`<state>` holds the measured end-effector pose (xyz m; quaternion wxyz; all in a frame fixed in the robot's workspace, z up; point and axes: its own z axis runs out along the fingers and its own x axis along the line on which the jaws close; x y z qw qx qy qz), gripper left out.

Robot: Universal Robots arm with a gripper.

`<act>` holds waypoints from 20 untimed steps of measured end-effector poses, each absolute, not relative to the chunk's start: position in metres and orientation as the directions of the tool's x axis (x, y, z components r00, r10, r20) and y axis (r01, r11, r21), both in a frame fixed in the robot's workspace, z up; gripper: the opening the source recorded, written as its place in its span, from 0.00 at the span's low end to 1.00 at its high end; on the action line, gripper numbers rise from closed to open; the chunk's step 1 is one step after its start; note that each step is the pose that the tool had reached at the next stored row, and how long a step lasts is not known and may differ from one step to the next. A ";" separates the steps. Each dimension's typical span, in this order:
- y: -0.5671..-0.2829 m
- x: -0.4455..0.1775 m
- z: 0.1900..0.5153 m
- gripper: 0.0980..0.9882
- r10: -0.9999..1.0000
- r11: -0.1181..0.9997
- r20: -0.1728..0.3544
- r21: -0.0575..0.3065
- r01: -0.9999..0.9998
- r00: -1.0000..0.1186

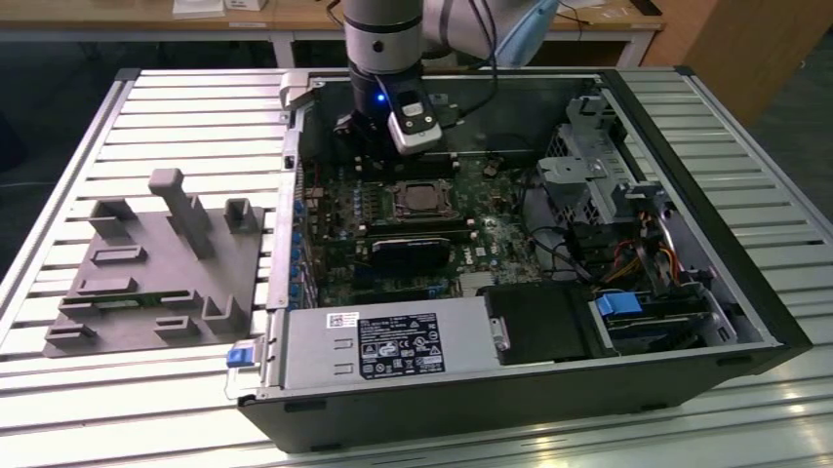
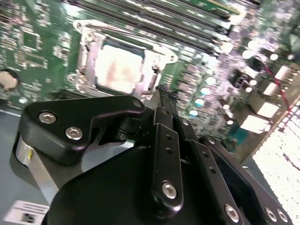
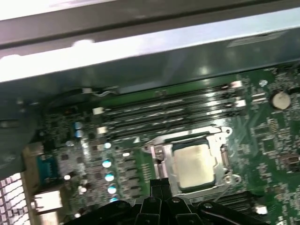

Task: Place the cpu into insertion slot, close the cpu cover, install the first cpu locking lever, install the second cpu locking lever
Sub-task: 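Install the first cpu locking lever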

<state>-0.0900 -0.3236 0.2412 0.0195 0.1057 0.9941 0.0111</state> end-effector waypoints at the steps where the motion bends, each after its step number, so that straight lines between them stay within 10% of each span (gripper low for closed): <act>1: -0.324 -0.093 0.241 0.00 0.211 0.977 -0.038 0.027 0.210 -0.977; 20: -0.324 -0.120 0.243 0.00 0.216 0.970 -0.062 0.132 0.206 -0.974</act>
